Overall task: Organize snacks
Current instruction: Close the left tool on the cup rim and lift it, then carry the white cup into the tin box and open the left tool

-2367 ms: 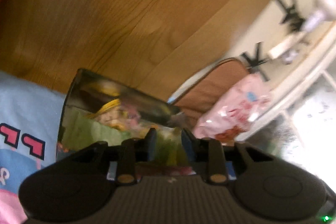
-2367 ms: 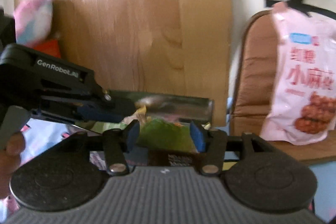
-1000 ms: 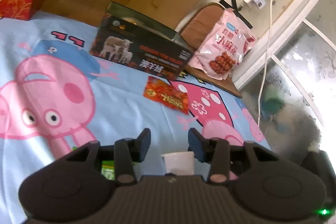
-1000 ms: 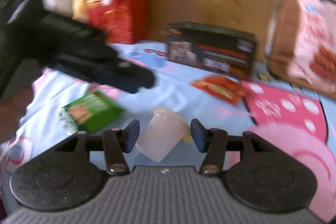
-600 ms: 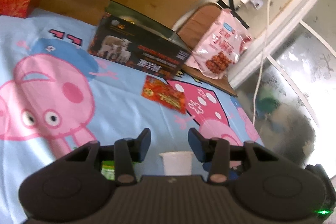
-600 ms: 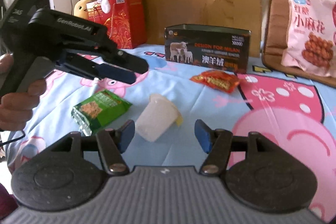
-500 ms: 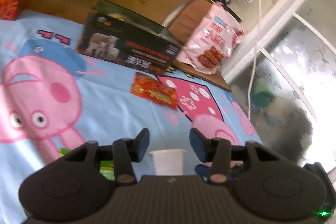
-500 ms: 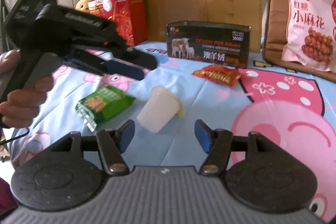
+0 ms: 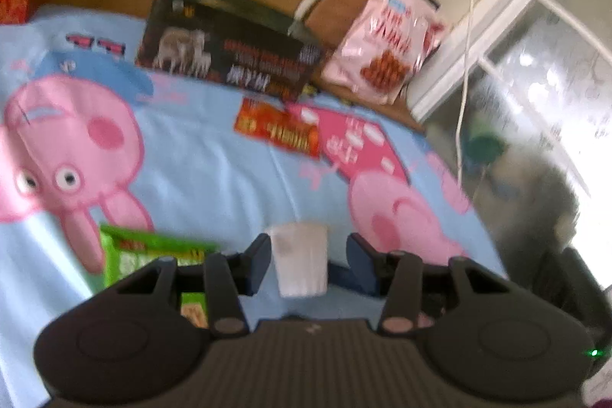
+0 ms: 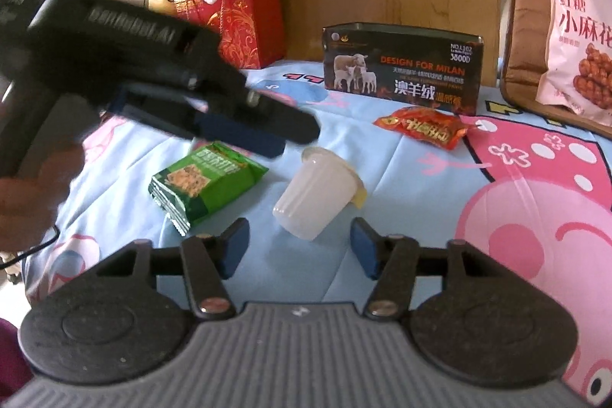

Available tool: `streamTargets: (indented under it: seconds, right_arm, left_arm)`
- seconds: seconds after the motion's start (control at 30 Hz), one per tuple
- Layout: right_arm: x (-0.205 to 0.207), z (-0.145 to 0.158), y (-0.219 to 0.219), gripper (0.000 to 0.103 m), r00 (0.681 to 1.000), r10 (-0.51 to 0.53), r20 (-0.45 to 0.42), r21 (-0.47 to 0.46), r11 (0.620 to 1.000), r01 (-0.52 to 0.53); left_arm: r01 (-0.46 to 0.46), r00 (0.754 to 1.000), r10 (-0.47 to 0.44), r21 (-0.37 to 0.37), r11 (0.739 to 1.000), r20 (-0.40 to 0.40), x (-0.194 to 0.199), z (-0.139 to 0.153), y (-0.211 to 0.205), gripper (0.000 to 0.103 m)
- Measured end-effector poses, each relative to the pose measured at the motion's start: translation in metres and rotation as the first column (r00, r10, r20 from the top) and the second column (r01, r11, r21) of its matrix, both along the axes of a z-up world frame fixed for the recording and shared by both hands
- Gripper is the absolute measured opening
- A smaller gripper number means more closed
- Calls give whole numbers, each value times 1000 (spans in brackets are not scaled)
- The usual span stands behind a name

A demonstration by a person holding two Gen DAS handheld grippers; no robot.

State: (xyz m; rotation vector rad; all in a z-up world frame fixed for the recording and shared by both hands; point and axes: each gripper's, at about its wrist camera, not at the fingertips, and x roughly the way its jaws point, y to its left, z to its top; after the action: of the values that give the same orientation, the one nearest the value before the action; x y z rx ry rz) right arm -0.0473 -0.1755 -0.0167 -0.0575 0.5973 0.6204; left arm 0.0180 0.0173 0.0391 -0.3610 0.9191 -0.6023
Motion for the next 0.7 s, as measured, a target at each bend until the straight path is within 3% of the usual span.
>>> streamTargets:
  seconds: [0.07,0.1,0.13,0.27,0.43,0.7]
  right_arm:
    - [1,0,2,47,1000,-7,8,-3,1000,7]
    - [2,0,3,37,1000,-11,11,-11,1000,11]
    - [4,1,4,36,1000,-12,10,-14,1000,12]
    - [6,9,3,35,998,-31,53,-23,999,32]
    - [25,30,1,35,989,-68,134,8,998,68]
    - [97,63,7,35,966,-108,235,41,994,101]
  left_arm:
    - [0,1000,1,34,999,-12,2,-9,-8,37]
    - [14,1000,-14,44,999,-1,2,-9,-12,37]
    - [14,1000,-15,61,998,8,3,-8,-15,37]
    - [9,1000,-9,27,1000,4,13,-1,-15,36]
    - [-5,996,4,15,1000,92,35,28,-19,36]
    - [-82,978,83,-14,997,189,106,65,-14,36]
